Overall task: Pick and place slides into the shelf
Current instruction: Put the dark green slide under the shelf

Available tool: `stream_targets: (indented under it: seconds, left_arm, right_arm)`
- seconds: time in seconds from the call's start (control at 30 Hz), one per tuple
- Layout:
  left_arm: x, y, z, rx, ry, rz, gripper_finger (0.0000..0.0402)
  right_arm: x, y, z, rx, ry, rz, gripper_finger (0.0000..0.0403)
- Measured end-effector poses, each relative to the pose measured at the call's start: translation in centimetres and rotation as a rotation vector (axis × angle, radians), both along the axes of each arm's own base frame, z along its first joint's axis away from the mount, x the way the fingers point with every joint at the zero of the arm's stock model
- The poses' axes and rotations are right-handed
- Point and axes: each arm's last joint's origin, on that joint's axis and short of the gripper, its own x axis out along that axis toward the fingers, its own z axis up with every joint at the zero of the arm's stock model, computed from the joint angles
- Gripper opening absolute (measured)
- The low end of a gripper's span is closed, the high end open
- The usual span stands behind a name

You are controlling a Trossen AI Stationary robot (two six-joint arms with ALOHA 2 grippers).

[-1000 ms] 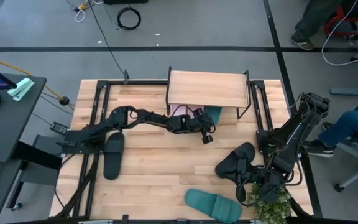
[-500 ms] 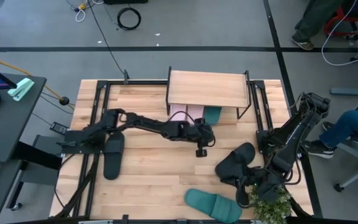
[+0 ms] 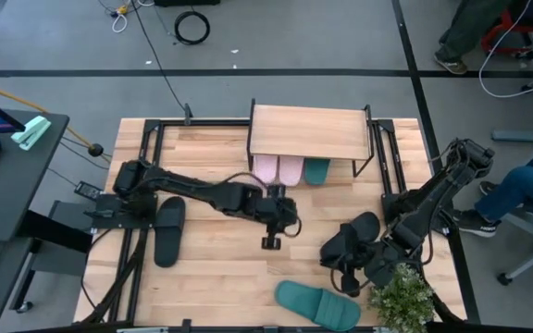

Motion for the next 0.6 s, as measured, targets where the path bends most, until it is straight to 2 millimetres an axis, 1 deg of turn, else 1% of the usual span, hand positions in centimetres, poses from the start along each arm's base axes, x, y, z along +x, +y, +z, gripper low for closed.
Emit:
stream_targets:
  seconds: [0.07, 0.23, 0.33, 0.43, 0.5, 0.6]
  left_arm:
    - [-0.7, -1.1, -0.1, -0.002, 0.044, -0.037, 0.0096]
    - [-1.7, -4.7, -0.2, -0.071, 0.062, -0.146, 0.0098]
    - [-2.4, -7.0, -0.1, -0.035, 0.049, -0.252, 0.0094]
    - [-3.0, -9.0, -0.4, 0.040, 0.036, -0.397, 0.0092]
    - [-2.9, -10.3, -1.1, 0.096, 0.014, -0.496, 0.0093]
    - [-2.4, -12.1, -3.2, 0.211, -0.002, -0.609, 0.0093]
  right_arm:
    - [0.0, 0.0, 0.0, -0.005, 0.005, 0.024, 0.0070]
    - [0.0, 0.1, 0.0, 0.020, 0.029, 0.067, 0.0111]
    - [0.0, 0.1, 0.0, 0.005, 0.017, 0.045, 0.0126]
    - [0.2, -0.1, 0.0, -0.013, 0.003, 0.015, 0.0132]
    - [0.3, -0.3, 0.0, -0.015, 0.003, 0.011, 0.0133]
    - [0.3, -0.3, 0.0, -0.028, 0.001, 0.018, 0.0131]
